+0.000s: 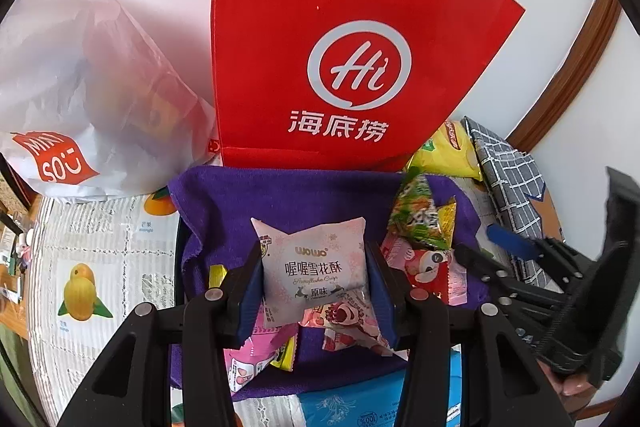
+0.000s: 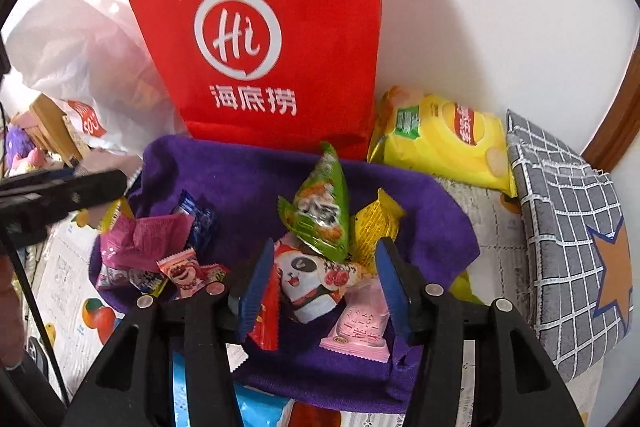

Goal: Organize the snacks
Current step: 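Lower the white WOWO packet onto the towel and open the left tool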

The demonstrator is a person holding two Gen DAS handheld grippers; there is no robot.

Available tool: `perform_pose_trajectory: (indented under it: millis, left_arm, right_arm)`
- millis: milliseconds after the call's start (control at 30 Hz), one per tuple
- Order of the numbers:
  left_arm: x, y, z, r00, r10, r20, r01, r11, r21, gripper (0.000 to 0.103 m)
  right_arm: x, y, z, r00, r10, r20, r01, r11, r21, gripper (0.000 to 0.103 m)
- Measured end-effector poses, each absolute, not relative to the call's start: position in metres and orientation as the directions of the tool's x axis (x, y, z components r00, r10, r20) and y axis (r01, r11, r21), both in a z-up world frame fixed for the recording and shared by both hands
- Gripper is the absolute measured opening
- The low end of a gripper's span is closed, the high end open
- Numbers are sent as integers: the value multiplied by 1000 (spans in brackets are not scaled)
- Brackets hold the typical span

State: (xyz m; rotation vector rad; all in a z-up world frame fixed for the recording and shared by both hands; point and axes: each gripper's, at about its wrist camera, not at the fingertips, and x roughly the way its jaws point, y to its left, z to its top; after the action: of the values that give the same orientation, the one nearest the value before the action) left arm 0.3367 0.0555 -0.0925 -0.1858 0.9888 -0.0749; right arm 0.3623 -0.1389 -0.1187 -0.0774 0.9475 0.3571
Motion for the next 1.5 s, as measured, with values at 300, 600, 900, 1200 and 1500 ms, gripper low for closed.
perform_pose_trajectory:
  millis: [300, 600, 900, 1200, 1500]
  left_arm:
    - [349, 56, -114, 499, -131, -857, -42, 984, -174, 46]
    - [359, 37, -140, 421, -131, -898, -24, 988, -155, 46]
    - [360, 27, -144, 397, -130, -908, -11, 989, -147, 48]
    - [356, 25, -138, 394, -101, -914, -6, 994, -113, 60]
    - [349, 27, -124, 416, -109, -903, 8, 993, -116, 69]
  right_arm:
    - [357, -146, -100, 553, 320, -769, -337, 930, 144, 53]
    - [356, -153, -92, 555, 362, -749, -326, 923, 205, 53]
    - [352, -156, -84, 579, 356, -734, -314, 927, 202, 53]
    - [347, -151, -79, 594, 348, -726, -322, 929, 182, 53]
    - [342, -145, -77, 610, 324, -723, -327, 934, 144, 53]
